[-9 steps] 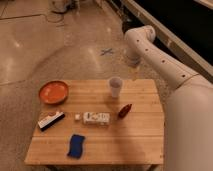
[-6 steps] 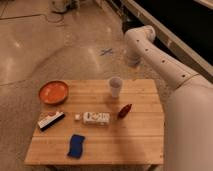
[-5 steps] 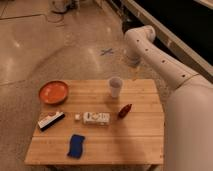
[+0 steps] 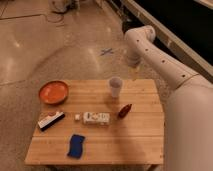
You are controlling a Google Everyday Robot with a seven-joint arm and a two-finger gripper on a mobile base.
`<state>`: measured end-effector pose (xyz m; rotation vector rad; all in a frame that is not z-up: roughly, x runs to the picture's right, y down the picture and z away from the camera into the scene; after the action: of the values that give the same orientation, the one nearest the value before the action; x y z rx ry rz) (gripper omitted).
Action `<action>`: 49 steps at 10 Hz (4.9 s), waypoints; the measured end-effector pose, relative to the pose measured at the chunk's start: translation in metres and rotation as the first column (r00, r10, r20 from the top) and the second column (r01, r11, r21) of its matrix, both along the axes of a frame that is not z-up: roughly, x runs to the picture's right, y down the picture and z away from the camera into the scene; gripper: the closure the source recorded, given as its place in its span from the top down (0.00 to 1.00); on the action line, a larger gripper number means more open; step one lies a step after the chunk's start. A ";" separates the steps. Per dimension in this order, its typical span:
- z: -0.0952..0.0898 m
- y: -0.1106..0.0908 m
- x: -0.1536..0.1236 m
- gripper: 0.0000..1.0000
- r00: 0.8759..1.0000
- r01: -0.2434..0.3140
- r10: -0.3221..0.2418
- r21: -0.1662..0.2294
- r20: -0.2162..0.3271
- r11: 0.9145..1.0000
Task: Place the ceramic cup in the ceramic bowl
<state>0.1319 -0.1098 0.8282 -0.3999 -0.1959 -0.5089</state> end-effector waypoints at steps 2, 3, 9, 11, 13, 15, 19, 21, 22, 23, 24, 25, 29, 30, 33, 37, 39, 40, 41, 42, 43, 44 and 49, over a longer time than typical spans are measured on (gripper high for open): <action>0.000 0.000 0.000 0.80 1.000 0.000 0.000 0.000 0.000 1.000; 0.000 0.000 0.000 0.80 1.000 0.000 0.000 0.000 0.000 1.000; 0.006 0.035 -0.003 0.80 1.000 0.027 -0.027 -0.110 0.005 0.994; 0.010 0.078 -0.009 0.80 0.999 0.037 -0.035 -0.223 0.012 0.974; 0.014 0.099 -0.013 0.80 1.000 0.027 -0.022 -0.272 0.020 0.962; 0.025 0.108 -0.023 0.80 0.999 0.021 -0.010 -0.284 0.042 0.959; 0.053 0.107 -0.036 0.80 0.996 0.036 -0.017 -0.231 0.084 0.972; 0.062 0.114 -0.030 0.70 0.994 0.062 -0.042 -0.213 0.097 0.975; 0.064 0.117 -0.028 0.62 0.993 0.071 -0.051 -0.207 0.103 0.976; 0.066 0.119 -0.025 0.51 0.991 0.080 -0.058 -0.189 0.120 0.979; 0.067 0.117 -0.026 0.41 0.988 0.082 -0.059 -0.165 0.140 0.983; 0.066 0.115 -0.027 0.30 0.986 0.081 -0.058 -0.142 0.159 0.987; 0.058 0.105 -0.048 0.00 0.970 0.089 -0.069 -0.076 0.233 0.993; 0.054 0.102 -0.059 0.00 0.962 0.097 -0.077 -0.064 0.263 0.993; 0.035 0.089 -0.112 0.00 0.916 0.137 -0.116 -0.026 0.385 0.990; 0.023 0.070 -0.187 0.00 0.831 0.199 -0.183 0.027 0.525 0.980; 0.019 0.068 -0.213 0.00 0.795 0.216 -0.194 0.032 0.575 0.976; 0.018 0.068 -0.213 0.00 0.793 0.216 -0.194 0.032 0.577 0.976; 0.019 0.068 -0.210 0.00 0.796 0.214 -0.193 0.031 0.574 0.976; 0.019 0.068 -0.211 0.00 0.795 0.214 -0.193 0.031 0.575 0.976; 0.018 0.068 -0.213 0.00 0.794 0.216 -0.194 0.031 0.576 0.976; 0.019 0.069 -0.213 0.00 0.794 0.215 -0.193 0.030 0.576 0.976; 0.019 0.067 -0.229 0.00 0.769 0.254 -0.232 0.048 0.596 0.966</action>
<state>-0.0972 -0.0428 0.8471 -0.2879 -0.7791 -0.8868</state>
